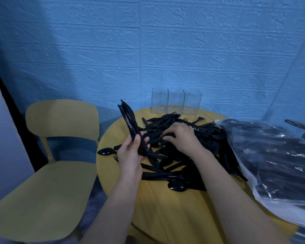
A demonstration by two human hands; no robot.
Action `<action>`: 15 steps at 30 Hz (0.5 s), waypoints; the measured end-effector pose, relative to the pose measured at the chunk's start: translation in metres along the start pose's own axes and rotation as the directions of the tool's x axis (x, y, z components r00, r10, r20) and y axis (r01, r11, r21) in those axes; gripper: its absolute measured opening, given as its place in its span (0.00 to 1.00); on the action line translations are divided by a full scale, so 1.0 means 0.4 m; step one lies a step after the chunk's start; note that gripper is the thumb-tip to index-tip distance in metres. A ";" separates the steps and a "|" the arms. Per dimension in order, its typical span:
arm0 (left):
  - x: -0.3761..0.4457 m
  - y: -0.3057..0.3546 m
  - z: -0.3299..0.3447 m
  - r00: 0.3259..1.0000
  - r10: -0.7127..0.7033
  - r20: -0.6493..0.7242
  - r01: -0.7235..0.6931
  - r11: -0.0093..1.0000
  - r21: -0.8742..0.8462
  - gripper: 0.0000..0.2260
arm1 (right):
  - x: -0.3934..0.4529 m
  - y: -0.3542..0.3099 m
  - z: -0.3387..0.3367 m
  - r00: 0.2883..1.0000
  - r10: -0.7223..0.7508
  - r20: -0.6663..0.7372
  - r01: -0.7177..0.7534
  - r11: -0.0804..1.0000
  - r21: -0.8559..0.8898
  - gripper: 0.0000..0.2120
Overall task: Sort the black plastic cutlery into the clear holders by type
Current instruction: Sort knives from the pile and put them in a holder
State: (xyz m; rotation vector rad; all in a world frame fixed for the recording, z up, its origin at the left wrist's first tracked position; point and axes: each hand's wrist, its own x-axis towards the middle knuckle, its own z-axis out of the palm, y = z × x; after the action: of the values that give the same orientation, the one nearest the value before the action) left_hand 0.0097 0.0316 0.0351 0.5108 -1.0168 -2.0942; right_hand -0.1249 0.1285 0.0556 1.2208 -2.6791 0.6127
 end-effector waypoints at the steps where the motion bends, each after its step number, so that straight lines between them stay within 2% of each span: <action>1: 0.002 0.001 -0.001 1.000 -0.005 -0.015 0.004 1.000 -0.023 0.07 | 0.011 -0.009 0.001 1.000 -0.011 0.024 0.012 0.999 -0.033 0.13; 6: 0.011 0.003 -0.003 0.999 -0.033 -0.035 0.031 0.997 -0.064 0.08 | 0.060 -0.028 0.010 0.985 0.002 0.170 0.029 0.983 -0.180 0.21; 8: 0.012 0.005 -0.001 0.999 -0.039 -0.037 0.036 0.996 -0.078 0.08 | 0.072 -0.033 0.017 0.977 0.013 0.215 0.039 0.972 -0.233 0.22; 10: 0.012 0.007 -0.001 0.998 -0.040 -0.038 0.037 0.996 -0.082 0.08 | 0.080 -0.039 0.024 0.973 0.012 0.231 0.045 0.970 -0.239 0.19; 13: 0.008 0.006 0.000 0.999 -0.032 -0.028 0.029 0.997 -0.072 0.07 | 0.089 -0.041 0.024 0.968 0.020 0.248 0.018 0.989 -0.147 0.14; 15: 0.003 0.009 0.001 0.999 -0.024 -0.023 0.023 0.998 -0.061 0.07 | 0.090 -0.035 0.014 0.979 0.018 0.201 -0.002 0.997 -0.081 0.09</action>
State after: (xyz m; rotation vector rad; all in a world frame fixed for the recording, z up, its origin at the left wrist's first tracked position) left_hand 0.0102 0.0294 0.0382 0.5184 -0.9342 -2.1279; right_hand -0.1382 0.0929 0.0649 1.3133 -2.8438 0.3966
